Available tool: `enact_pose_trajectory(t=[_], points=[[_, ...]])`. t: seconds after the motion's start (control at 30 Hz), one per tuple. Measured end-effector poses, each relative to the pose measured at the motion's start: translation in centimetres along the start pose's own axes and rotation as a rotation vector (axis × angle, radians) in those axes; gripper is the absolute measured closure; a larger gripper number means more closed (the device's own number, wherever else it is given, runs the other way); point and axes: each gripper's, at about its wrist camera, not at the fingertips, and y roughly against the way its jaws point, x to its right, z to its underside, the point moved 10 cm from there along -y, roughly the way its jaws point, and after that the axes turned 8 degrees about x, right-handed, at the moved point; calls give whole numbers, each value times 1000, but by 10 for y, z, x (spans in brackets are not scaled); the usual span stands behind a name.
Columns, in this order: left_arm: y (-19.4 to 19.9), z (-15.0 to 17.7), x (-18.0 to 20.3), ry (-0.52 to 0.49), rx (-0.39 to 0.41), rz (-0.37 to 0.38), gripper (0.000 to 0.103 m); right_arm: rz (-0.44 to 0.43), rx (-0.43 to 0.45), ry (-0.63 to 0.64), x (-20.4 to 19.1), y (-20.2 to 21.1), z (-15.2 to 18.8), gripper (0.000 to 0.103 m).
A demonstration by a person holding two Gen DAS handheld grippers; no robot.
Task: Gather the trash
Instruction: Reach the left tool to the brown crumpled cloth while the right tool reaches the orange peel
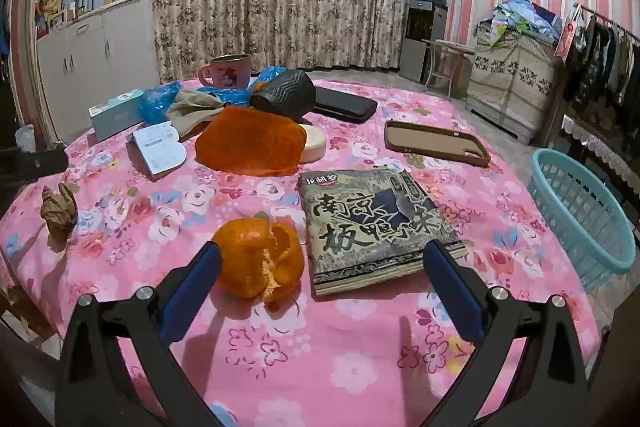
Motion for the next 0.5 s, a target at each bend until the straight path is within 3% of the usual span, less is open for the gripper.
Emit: enact_pose_trajectory(t=[0.17, 0.23, 0.27, 0.37, 0.5], points=[[-5, 11, -1, 10, -65, -12, 22, 7, 11, -5, 9, -1, -4, 5], [1, 8, 6, 53, -83, 37, 22, 3, 4, -29, 12, -5, -7, 5], [4, 6, 10, 60, -84, 60, 22, 2, 1, -39, 13, -6, -8, 5], [11, -4, 13, -2, -33, 8, 22, -8, 4, -71, 14, -7, -14, 5], [9, -1, 8, 156, -61, 83, 21, -14, 14, -79, 13, -4, -17, 5]])
